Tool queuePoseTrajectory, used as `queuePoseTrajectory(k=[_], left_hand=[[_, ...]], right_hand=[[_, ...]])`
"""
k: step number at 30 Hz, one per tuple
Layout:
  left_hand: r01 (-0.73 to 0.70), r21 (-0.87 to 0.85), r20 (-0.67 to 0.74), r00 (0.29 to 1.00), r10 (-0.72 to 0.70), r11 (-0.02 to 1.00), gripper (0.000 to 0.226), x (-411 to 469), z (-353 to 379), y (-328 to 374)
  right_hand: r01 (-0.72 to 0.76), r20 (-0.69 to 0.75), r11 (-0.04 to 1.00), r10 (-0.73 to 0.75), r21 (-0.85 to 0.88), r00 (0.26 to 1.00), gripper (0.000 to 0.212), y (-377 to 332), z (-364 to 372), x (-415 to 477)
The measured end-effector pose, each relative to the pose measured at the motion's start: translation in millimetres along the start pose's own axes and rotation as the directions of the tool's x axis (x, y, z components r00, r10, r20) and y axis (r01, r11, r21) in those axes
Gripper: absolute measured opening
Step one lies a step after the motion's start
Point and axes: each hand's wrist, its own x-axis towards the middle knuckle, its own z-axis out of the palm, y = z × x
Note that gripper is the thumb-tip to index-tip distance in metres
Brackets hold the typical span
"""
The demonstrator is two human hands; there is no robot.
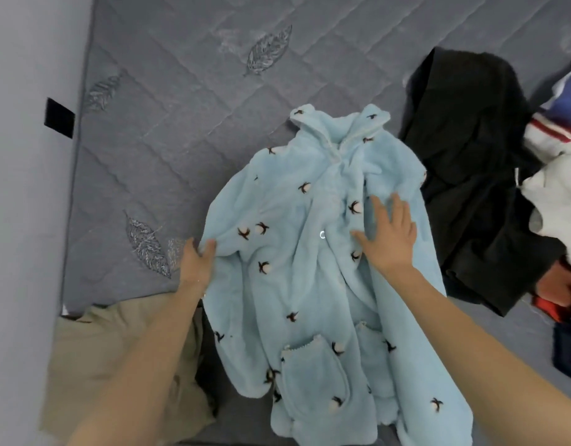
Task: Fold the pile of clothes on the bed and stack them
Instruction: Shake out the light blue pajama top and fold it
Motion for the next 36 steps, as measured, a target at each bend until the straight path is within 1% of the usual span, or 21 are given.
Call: queuePoseTrajectory(k=[1, 3, 5, 8, 10, 11, 12, 14, 16, 17, 18, 20, 21, 22, 24, 25, 28, 30, 32, 34, 36], left_hand=[[-0.003, -0.01, 0.011, 1.0, 0.003, 1.0, 0.048, 0, 1, -1], [-0.092, -0.024, -0.03, 0.995, 0.091, 0.995, 0.024, -1, 2, 2], [-0.214, -0.02, -0.157, 0.965, 0.209, 0.977, 0.024, -3, -5, 16], [-0.331, 0.058, -0.369, 0.869, 0.328, 0.942, 0.025, 5, -27, 37], [-0.362, 0.087, -0.425, 0.829, 0.363, 0.928, 0.023, 13, -40, 43], [-0.377, 0.112, -0.423, 0.819, 0.387, 0.919, 0.025, 17, -43, 42], [-0.392, 0.137, -0.386, 0.825, 0.413, 0.91, 0.027, 17, -43, 41], [-0.417, 0.131, -0.229, 0.87, 0.437, 0.899, 0.026, 13, -32, 33], [-0.421, 0.059, -0.05, 0.904, 0.424, 0.905, 0.018, 3, -20, 27], [-0.41, 0.013, -0.014, 0.912, 0.41, 0.912, 0.017, 0, -18, 22], [-0.399, -0.006, -0.035, 0.917, 0.398, 0.917, 0.021, 0, -18, 17], [-0.38, 0.025, -0.176, 0.909, 0.378, 0.925, 0.028, 13, -24, 4], [-0.335, 0.04, -0.222, 0.916, 0.335, 0.942, 0.028, 22, -28, -3], [-0.255, -0.004, -0.223, 0.943, 0.247, 0.967, 0.029, 28, -31, -5], [-0.103, -0.115, -0.106, 0.99, 0.091, 0.988, 0.037, 33, -33, -5], [-0.095, -0.136, -0.02, 0.995, 0.094, 0.986, 0.04, 34, -32, -4], [-0.182, -0.149, 0.222, 0.952, 0.212, 0.972, 0.033, 42, -30, -2], [-0.152, -0.157, 0.326, 0.925, 0.196, 0.976, 0.019, 43, -32, 3], [-0.222, -0.165, 0.329, 0.906, 0.265, 0.961, 0.01, 40, -32, 9], [-0.352, -0.197, 0.305, 0.865, 0.398, 0.915, 0.019, 36, -34, 16], [-0.432, -0.226, 0.3, 0.822, 0.485, 0.873, 0.027, 35, -42, 21]], right_hand=[[-0.032, -0.006, 0.999, 0.032, 0.001, 0.999, 0.077, 7, 4, -1], [-0.039, -0.006, 0.999, 0.04, 0.003, 0.999, 0.078, 19, 7, -5], [-0.008, 0.011, 1.0, 0.008, -0.021, 1.0, 0.074, 28, 6, -6], [-0.021, 0.014, 0.998, 0.022, -0.053, 1.0, 0.067, 29, 2, 0], [-0.042, -0.039, 0.999, 0.042, 0.007, 0.998, 0.061, 19, 3, 3], [-0.013, -0.096, 0.999, 0.017, 0.044, 0.995, 0.058, 10, 5, 3], [0.045, -0.162, 0.997, -0.034, 0.068, 0.986, 0.055, 1, 9, 3], [0.189, -0.252, 0.979, -0.163, 0.081, 0.954, 0.052, -21, 18, 2], [0.287, -0.243, 0.953, -0.257, 0.098, 0.935, 0.054, -44, 29, 1], [0.321, -0.21, 0.941, -0.294, 0.104, 0.932, 0.056, -56, 35, 1], [0.342, -0.163, 0.933, -0.322, 0.111, 0.933, 0.057, -68, 41, 1], [0.367, -0.051, 0.922, -0.363, 0.125, 0.93, 0.058, -91, 51, 0], [0.39, -0.009, 0.913, -0.392, 0.119, 0.92, 0.058, -103, 56, 0], [0.423, 0.012, 0.899, -0.427, 0.113, 0.904, 0.058, -113, 60, 1], [0.482, 0.028, 0.866, -0.49, 0.133, 0.871, 0.056, -135, 67, 5], [0.497, 0.048, 0.853, -0.51, 0.161, 0.859, 0.055, -146, 68, 7], [0.502, 0.113, 0.807, -0.556, 0.312, 0.824, 0.051, -179, 70, 14], [0.425, 0.175, 0.788, -0.542, 0.446, 0.822, 0.051, -200, 65, 20], [0.377, 0.234, 0.78, -0.541, 0.499, 0.808, 0.052, -216, 58, 28], [0.446, 0.285, 0.785, -0.587, 0.431, 0.758, 0.052, -226, 52, 34], [0.547, 0.352, 0.768, -0.639, 0.333, 0.684, 0.052, -234, 47, 40]])
